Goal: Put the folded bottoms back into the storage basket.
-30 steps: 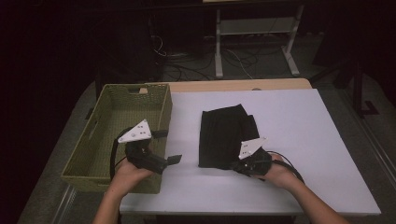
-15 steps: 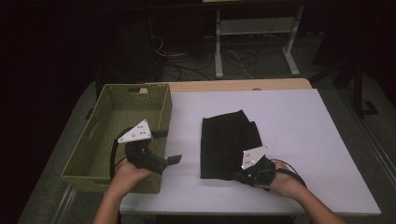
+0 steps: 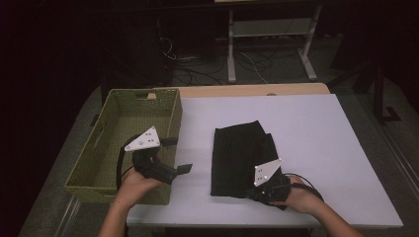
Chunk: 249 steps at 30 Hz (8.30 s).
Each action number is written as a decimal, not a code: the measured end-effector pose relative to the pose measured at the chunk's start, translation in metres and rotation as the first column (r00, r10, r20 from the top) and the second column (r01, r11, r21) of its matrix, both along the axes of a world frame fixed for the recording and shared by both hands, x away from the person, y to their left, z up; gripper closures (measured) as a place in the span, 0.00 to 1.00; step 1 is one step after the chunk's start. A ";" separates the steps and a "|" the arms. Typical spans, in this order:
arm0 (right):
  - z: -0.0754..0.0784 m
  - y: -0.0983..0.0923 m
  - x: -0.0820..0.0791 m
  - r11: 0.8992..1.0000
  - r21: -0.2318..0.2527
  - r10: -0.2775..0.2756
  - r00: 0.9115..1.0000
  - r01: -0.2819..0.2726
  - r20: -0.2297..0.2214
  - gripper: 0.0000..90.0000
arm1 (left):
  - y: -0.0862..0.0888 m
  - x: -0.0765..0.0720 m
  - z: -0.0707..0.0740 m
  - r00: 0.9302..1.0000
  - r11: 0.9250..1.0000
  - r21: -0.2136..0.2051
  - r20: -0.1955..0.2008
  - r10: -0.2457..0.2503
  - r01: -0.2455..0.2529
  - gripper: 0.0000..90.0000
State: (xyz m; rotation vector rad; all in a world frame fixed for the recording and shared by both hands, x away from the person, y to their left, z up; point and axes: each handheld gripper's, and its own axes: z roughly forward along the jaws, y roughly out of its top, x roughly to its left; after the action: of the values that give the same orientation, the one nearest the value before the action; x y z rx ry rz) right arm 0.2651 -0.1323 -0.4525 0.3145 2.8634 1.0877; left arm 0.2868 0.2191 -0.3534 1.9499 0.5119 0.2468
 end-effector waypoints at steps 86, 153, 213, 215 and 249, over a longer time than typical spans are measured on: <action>-0.005 -0.097 -0.022 0.905 0.174 -0.386 0.922 0.387 -0.045 0.00 | -0.072 -0.008 0.005 0.998 0.999 0.010 -0.056 -0.039 0.040 0.01; -0.005 -0.097 -0.023 0.915 0.173 -0.363 0.931 0.365 -0.040 0.00 | -0.116 0.022 -0.098 0.984 0.977 0.202 -0.152 0.096 -0.065 0.00; -0.008 -0.098 -0.022 0.915 0.176 -0.357 0.932 0.363 -0.066 0.00 | -0.130 0.150 -0.104 0.930 0.943 0.220 -0.219 0.297 -0.250 0.05; -0.008 -0.098 -0.022 0.915 0.176 -0.357 0.932 0.363 -0.066 0.00 | -0.132 0.153 -0.105 0.931 0.942 0.224 -0.210 0.297 -0.250 0.05; -0.008 -0.098 -0.022 0.916 0.175 -0.356 0.932 0.362 -0.066 0.00 | -0.138 0.154 -0.108 0.965 0.961 0.248 -0.197 0.175 -0.124 0.63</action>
State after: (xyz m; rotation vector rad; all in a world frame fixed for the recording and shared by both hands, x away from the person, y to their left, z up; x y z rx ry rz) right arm 0.2431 -0.2305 -0.4605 0.8390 2.5828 1.2753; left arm 0.4405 0.0808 -0.4613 2.1834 0.8083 0.1975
